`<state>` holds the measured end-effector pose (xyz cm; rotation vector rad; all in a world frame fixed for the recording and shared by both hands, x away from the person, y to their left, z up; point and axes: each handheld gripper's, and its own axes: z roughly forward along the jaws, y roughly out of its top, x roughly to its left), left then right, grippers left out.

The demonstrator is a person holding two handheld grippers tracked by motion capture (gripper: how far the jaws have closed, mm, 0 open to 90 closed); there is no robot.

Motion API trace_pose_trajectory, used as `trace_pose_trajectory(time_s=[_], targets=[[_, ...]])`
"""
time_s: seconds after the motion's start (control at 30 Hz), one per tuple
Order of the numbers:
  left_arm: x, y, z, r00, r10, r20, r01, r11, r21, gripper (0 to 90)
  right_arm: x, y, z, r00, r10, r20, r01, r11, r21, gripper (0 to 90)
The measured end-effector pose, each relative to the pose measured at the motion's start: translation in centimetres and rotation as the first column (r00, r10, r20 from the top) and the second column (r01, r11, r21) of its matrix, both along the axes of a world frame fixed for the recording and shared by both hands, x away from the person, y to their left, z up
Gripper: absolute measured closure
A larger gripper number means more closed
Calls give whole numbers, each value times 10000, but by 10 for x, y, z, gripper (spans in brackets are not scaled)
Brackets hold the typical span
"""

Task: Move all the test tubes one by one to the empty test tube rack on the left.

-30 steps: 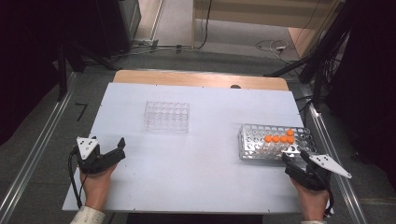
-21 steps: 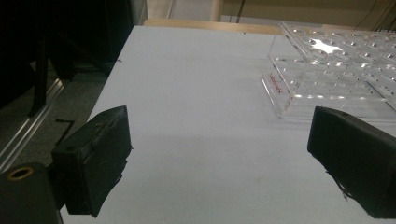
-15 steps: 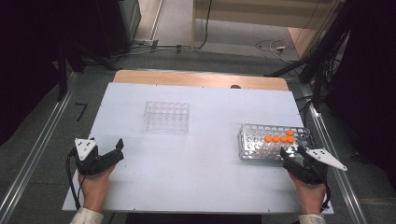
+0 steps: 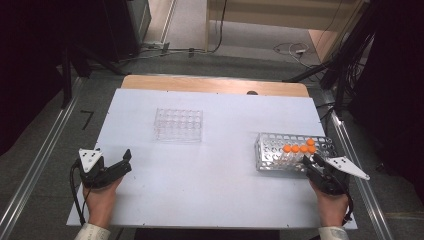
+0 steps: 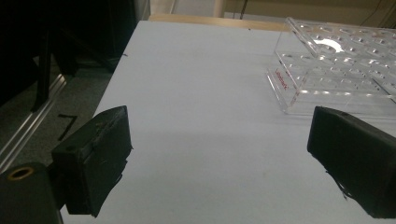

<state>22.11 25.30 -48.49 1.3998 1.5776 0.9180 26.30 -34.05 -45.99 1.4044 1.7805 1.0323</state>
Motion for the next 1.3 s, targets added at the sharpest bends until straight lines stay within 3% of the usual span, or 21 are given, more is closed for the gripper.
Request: trace_pose_trajectory(time_s=[0.33,0.53,0.87,1.3], targets=[[0,0,0,10000,-24,-38,25,10000,34,66,3,4,0,9997,237,110,-235,9996,-166,708],[0,-1,0,9999,-78,-78,79,10000,54,66,2,5,1,9996,194,186,-189,9995,-265,715],[1,-2,-1,9999,-115,-115,116,9999,94,66,-6,6,17,9971,163,745,-154,9998,-130,715],[1,-5,0,9996,-266,-85,269,9993,262,66,-28,5,41,9843,36,1767,-95,9994,325,721]])
